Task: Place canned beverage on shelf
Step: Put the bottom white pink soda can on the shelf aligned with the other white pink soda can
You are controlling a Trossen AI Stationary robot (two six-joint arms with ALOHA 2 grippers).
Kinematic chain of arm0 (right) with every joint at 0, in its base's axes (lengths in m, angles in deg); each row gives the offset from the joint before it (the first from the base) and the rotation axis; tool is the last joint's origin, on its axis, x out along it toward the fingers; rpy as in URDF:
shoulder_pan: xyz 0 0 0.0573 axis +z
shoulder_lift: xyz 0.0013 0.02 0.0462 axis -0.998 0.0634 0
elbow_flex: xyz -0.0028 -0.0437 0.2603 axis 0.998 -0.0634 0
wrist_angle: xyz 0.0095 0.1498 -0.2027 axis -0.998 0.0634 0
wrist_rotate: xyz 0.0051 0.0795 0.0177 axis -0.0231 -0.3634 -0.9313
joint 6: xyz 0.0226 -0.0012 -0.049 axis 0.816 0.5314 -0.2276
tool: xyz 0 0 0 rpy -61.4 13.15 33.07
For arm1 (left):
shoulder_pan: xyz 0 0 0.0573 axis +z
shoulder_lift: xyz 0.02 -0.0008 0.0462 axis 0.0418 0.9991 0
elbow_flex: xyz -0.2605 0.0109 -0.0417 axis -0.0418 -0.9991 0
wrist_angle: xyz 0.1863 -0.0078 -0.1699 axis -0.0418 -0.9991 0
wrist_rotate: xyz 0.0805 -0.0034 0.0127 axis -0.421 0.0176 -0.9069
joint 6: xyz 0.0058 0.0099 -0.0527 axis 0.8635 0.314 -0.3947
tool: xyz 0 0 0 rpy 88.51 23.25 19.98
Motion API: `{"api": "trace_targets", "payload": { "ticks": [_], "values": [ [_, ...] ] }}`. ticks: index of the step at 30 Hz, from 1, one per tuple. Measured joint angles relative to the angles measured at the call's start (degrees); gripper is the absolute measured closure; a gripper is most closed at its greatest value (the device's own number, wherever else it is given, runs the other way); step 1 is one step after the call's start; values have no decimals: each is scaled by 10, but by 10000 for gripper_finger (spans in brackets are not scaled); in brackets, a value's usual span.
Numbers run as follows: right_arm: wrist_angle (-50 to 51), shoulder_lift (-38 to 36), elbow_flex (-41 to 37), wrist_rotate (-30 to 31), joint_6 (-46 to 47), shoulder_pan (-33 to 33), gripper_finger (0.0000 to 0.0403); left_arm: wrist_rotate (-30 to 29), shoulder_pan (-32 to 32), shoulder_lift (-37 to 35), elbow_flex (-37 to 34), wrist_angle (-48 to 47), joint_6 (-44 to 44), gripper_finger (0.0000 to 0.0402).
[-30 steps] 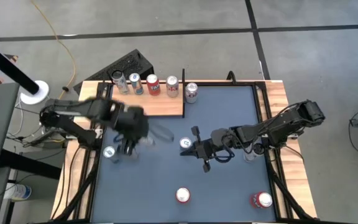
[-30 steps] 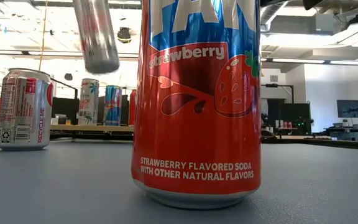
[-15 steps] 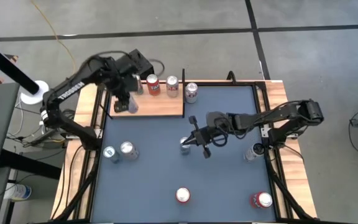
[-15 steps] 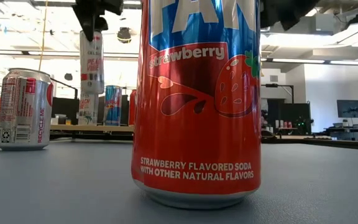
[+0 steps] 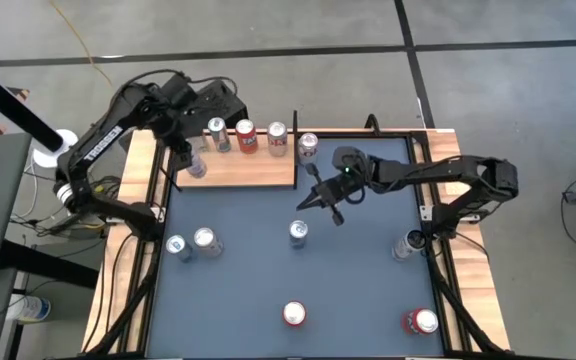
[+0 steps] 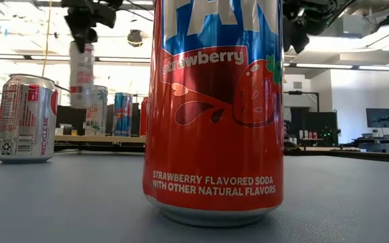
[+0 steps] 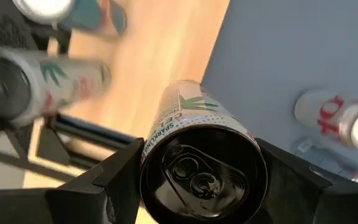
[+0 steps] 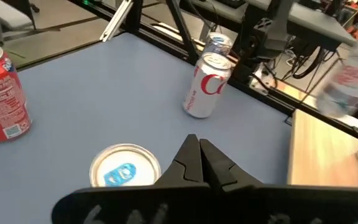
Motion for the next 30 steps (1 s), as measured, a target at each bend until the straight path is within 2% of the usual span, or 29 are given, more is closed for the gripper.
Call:
{"api": "trace_targets", "payload": {
  "ticks": [5,9,15,23,30],
  "values": [
    [-13,0,0,-15,0,-20,403,-17,22,-64,-74,89,70,152],
    [-15,0,3,-15,0,-28,403,0,37,-72,-103,124,122,152],
    [-16,0,5,-15,0,-45,403,27,60,-46,-123,110,170,152],
    [-17,0,5,-20,-9,-85,403,-7,66,-2,-128,112,216,152],
    [-17,0,5,-44,-13,-103,403,1,80,37,-127,112,210,152]
  ]
}}
